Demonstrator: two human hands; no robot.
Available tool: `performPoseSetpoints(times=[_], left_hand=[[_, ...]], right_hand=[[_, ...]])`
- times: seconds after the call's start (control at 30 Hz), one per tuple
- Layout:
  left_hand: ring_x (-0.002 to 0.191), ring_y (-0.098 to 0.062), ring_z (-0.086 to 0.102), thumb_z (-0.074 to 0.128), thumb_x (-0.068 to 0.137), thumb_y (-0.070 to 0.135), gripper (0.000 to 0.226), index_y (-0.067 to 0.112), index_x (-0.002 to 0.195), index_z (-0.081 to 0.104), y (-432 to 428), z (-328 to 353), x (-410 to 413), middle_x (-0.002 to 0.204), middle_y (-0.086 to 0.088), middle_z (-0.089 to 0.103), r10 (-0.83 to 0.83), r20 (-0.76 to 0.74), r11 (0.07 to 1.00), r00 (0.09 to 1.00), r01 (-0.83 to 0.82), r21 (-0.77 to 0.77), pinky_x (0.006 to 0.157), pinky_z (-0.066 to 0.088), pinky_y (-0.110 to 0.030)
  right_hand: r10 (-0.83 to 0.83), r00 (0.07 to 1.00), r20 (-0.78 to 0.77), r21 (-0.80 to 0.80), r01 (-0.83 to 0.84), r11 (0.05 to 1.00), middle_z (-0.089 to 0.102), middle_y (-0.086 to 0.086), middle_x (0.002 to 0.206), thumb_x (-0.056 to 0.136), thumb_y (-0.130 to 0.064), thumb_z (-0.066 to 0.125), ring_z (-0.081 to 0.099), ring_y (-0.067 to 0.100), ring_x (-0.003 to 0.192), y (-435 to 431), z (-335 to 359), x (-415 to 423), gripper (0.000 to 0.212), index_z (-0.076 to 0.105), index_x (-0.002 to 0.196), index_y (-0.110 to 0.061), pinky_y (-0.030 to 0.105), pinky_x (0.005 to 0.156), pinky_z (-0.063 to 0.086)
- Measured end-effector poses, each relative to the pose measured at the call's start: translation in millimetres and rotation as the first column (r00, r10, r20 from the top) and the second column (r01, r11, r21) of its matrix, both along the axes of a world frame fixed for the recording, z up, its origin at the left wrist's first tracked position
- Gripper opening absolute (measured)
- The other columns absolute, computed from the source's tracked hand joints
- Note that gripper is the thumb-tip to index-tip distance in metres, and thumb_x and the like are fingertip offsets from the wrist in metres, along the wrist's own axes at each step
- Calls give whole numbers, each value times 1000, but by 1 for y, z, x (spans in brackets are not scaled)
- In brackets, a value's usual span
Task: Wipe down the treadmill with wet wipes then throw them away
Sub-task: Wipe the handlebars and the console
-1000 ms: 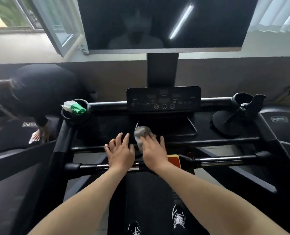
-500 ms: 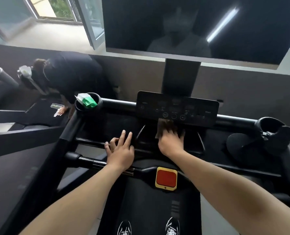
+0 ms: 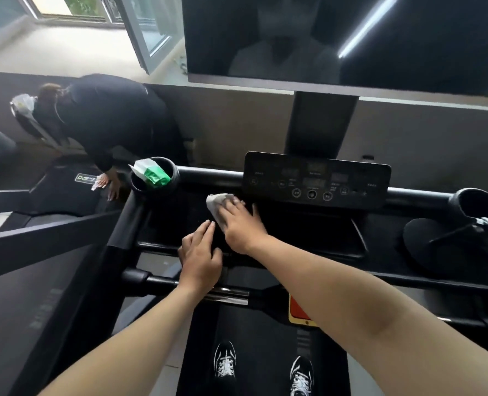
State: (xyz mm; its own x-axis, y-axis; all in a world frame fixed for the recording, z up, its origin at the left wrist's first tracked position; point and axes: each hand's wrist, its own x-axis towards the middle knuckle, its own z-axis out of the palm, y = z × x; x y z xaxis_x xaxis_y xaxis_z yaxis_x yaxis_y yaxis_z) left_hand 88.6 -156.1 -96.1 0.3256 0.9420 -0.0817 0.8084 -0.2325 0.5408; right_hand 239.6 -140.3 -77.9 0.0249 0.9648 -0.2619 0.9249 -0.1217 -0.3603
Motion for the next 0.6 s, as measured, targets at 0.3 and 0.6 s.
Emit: performPoseSetpoints(times=[0.3, 0.6], left_hand=[[141, -18, 19, 27, 93, 37, 68, 23, 159, 26, -12, -2, 29, 162, 6, 23, -356, -124, 926, 926, 367, 87, 114, 4, -40], [142, -16, 12, 25, 97, 42, 65, 23, 160, 26, -19, -8, 41, 164, 7, 22, -449, -208, 875, 869, 475, 99, 117, 0, -38]], right_hand=[[-247, 965, 83, 24, 246, 969, 0, -11, 169, 108, -40, 20, -4, 12, 155, -45, 0, 26, 55, 10, 161, -33, 58, 121, -8], [-643, 759, 106, -28, 648, 761, -8, -5, 169, 106, -32, 31, -13, 15, 154, -123, -3, 108, 64, -2, 161, -27, 62, 120, -8]])
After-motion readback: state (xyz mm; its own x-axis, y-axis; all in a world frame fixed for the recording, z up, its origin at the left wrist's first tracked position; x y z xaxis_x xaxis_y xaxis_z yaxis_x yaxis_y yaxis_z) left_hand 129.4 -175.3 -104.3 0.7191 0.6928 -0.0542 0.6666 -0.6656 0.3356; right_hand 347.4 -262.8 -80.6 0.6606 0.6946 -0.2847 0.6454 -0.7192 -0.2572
